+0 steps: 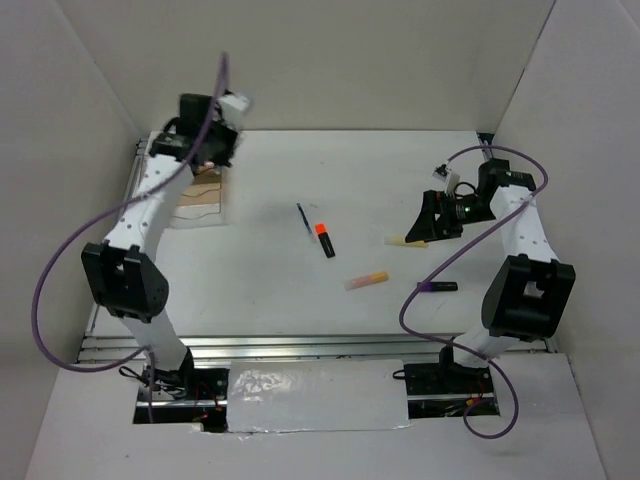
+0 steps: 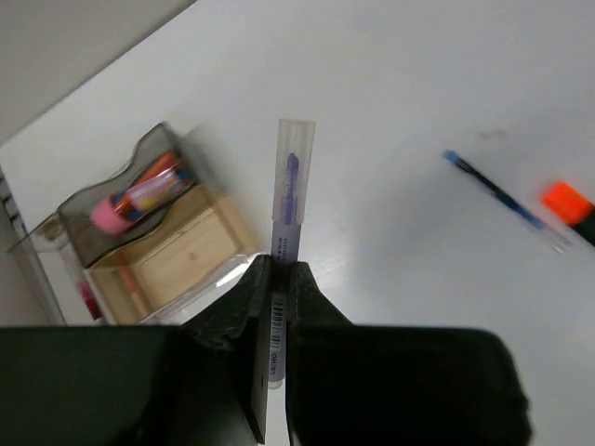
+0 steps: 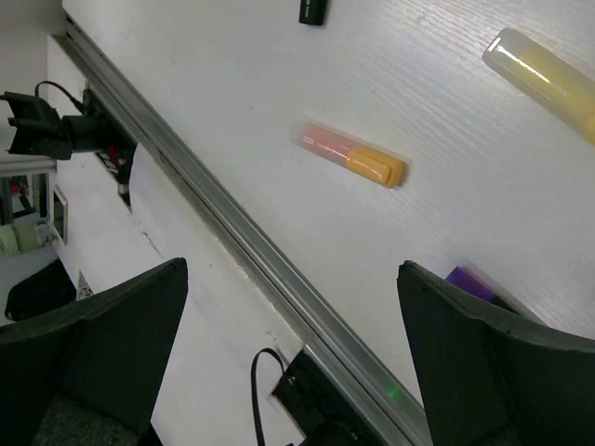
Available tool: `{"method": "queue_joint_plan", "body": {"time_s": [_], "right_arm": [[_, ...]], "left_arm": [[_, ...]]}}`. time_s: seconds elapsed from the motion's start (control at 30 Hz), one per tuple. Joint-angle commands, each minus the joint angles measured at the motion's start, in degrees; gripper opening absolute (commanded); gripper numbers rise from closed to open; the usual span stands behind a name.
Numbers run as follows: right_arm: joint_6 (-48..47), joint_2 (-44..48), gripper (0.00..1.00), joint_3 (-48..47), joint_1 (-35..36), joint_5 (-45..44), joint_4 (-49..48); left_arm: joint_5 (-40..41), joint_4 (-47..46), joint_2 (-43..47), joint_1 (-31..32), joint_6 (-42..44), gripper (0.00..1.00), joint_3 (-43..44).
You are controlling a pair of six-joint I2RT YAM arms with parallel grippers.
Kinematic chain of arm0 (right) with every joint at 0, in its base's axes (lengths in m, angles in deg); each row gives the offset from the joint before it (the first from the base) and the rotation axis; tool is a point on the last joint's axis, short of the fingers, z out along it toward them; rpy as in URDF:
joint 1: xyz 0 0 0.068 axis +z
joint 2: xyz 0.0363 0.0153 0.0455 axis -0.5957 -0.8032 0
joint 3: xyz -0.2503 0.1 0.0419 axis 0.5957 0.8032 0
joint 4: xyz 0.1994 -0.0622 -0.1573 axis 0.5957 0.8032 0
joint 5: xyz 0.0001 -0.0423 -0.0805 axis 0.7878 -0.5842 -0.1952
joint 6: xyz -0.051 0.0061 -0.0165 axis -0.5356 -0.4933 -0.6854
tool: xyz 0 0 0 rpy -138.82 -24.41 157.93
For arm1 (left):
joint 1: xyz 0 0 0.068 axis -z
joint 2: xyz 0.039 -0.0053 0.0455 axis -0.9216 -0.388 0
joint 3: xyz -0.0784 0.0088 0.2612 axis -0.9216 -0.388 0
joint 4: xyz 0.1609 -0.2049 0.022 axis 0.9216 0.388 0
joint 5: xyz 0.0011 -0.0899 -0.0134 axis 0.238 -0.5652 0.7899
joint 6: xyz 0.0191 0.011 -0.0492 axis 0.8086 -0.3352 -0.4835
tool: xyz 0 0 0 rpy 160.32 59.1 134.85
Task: Sort the stationery into containers
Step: Place the pen in the storage box.
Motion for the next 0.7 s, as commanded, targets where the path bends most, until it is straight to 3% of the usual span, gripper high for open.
{"method": "queue_joint_plan", "body": {"time_s": [0.0,0.1,0.23,0.4,0.67], "right_arm": [[2.6,2.5,1.00,1.3,0.2,-0.7,-3.8],[3.2,2.5,1.00,1.9,0.6,-0.3,-4.2],[2.9,1.8,1.00,2.5,2.0,0.5,-3.9],[2.6,1.8,1.00,4.5,5.1,-0.8,-4.6],[5.7,2.0,1.00,5.1,9.5,-3.1,-7.8]], "left_arm": [[-12.9,9.3,-6.8,-16.1,-8.9,0.00,11.2],[-17.6,13.6,-15.3,-25.8,-9.1,0.00,22.1],[-22.9,18.0,-25.3,-34.2,-8.8,0.00,33.6],[-21.6,17.4,-28.6,-38.8,-6.3,0.00,33.6],[-16.5,13.8,-30.4,-39.6,-5.0,0.00,25.7]]}}
